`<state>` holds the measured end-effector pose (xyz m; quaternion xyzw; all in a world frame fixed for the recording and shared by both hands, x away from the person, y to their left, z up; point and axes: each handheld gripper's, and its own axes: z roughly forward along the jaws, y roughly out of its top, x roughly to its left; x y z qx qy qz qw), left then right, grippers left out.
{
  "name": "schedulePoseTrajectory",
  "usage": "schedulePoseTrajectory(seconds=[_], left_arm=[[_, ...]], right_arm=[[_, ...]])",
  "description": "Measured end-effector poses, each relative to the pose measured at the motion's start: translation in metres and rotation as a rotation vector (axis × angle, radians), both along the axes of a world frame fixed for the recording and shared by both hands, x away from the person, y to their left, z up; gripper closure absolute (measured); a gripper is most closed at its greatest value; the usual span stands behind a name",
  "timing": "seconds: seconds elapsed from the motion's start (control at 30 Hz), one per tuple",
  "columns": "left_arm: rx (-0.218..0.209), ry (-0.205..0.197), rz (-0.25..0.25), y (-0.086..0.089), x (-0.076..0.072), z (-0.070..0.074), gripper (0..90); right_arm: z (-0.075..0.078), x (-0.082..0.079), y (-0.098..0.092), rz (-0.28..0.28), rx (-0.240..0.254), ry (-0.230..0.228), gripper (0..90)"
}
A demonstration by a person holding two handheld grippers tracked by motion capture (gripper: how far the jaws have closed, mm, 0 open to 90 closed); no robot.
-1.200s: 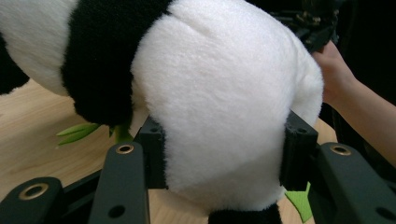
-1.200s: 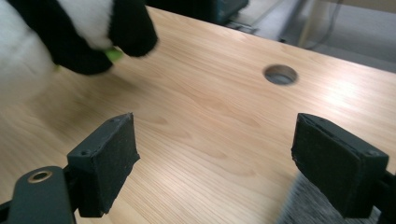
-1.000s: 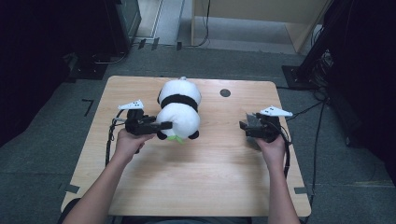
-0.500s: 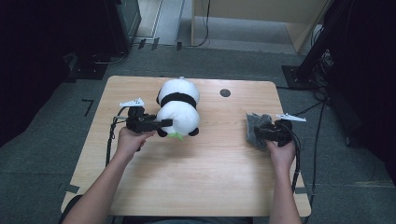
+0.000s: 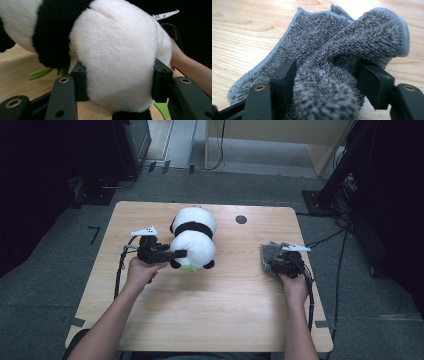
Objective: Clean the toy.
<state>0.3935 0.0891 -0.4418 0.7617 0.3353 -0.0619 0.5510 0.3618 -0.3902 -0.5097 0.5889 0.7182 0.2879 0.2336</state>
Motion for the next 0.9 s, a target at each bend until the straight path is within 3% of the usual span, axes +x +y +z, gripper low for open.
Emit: schedulePoseTrajectory(seconds=[0.2, 0.33, 0.4, 0.47, 0.5, 0.77, 0.8, 0.9], left_arm=[[-0.004, 0.000, 0.002, 0.000, 0.000, 0.000, 45.5], [-0.004, -0.003, 0.002, -0.001, -0.001, 0.000, 45.5], [-0.005, -0.001, 0.003, -0.001, -0.001, 0.000, 45.5], [-0.001, -0.002, 0.002, -0.001, -0.001, -0.001, 45.6], [-0.001, -0.003, 0.002, -0.001, -0.001, 0.000, 45.6], [-0.003, -0.009, 0.013, -0.001, -0.002, 0.000, 45.5], [0.000, -0.010, 0.013, -0.001, -0.003, 0.000, 45.5], [0.002, -0.015, 0.016, -0.001, -0.004, 0.000, 45.5]], right_arm=[[0.002, -0.001, 0.005, -0.033, -0.012, 0.004, 54.4], [0.006, -0.002, 0.007, -0.009, -0.017, 0.024, 71.3], [0.009, -0.001, 0.007, -0.017, 0.022, 0.044, 75.3], [0.014, 0.000, 0.006, -0.016, 0.105, 0.071, 76.8], [0.016, 0.000, 0.007, -0.007, 0.123, 0.073, 76.9], [0.040, -0.006, 0.026, 0.063, 0.160, -0.019, 76.8], [0.049, -0.010, 0.037, 0.098, 0.166, -0.051, 76.7], [0.061, -0.013, 0.052, 0.149, 0.180, -0.081, 76.6]])
